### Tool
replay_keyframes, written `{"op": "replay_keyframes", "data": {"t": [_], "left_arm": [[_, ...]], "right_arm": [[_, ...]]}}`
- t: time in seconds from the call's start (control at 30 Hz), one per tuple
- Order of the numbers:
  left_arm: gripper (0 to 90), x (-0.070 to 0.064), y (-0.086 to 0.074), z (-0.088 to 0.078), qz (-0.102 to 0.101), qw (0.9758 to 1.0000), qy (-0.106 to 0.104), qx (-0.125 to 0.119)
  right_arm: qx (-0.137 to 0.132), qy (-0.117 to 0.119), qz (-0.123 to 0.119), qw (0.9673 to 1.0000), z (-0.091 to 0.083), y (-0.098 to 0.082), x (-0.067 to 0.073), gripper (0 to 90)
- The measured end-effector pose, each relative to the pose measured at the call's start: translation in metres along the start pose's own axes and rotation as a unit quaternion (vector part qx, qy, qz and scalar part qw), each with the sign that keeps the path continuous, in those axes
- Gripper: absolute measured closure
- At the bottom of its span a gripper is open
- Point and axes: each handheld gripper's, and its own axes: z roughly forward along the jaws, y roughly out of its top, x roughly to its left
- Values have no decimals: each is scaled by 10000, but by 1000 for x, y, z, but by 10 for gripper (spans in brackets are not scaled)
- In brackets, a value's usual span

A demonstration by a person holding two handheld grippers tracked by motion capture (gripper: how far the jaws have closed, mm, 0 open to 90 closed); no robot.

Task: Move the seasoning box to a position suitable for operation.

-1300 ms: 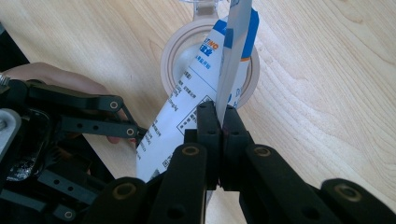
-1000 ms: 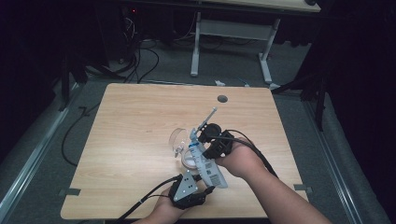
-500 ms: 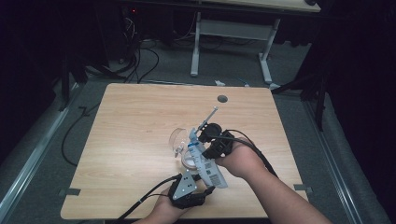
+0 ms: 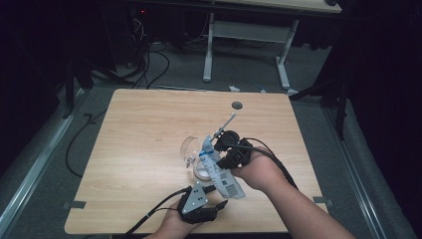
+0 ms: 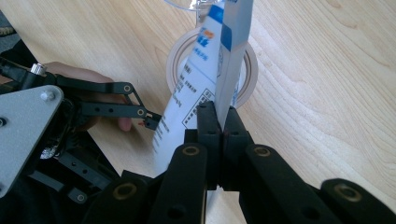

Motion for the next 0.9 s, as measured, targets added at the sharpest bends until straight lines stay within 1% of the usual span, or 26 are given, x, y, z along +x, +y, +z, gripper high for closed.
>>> {"op": "replay_keyframes", "data": {"t": [0.03,0.07,0.13,0.17,0.2,0.3,0.4,0.5,0.53,0.6,0.7,0.77,0.9], "left_arm": [[428,0,-1,-1,-9,10000,-1,-6],[428,-1,-1,-3,11,10000,-29,-8],[429,-3,-1,-6,71,10000,-8,-37],[431,-3,-2,-8,64,10000,-15,-74],[432,-3,-2,-11,46,9999,-27,-101],[437,-2,-3,-21,13,9998,19,-188],[437,5,-3,-32,29,9997,141,-194],[437,15,-7,-41,91,9995,296,-110],[436,18,-9,-43,81,9994,335,-77],[437,25,-15,-46,16,9992,399,-72],[441,33,-24,-50,-107,9991,420,-21],[445,37,-25,-50,-95,9988,476,28],[447,47,-24,-54,-231,9982,549,-74]], "right_arm": [[8,-9,-6,10000,0,0,0,896],[2,-12,-14,10000,-1,-1,0,895],[-26,-8,-13,10000,-2,-2,0,896],[-16,-22,24,10000,-2,-2,1,896],[-46,-23,-17,10000,-2,-2,0,896],[-77,-27,-19,10000,-2,-3,1,896],[-63,-19,-38,10000,-2,-2,2,896],[-98,-18,-27,9999,-2,-1,3,895],[-97,-32,-5,9999,-2,-1,3,896],[-91,-54,-85,9999,-2,-1,2,896],[-81,-54,-43,9999,-1,-2,1,896],[-57,-77,-29,9999,-1,-2,0,896],[-103,-78,-13,9999,0,-3,-1,895]]}}
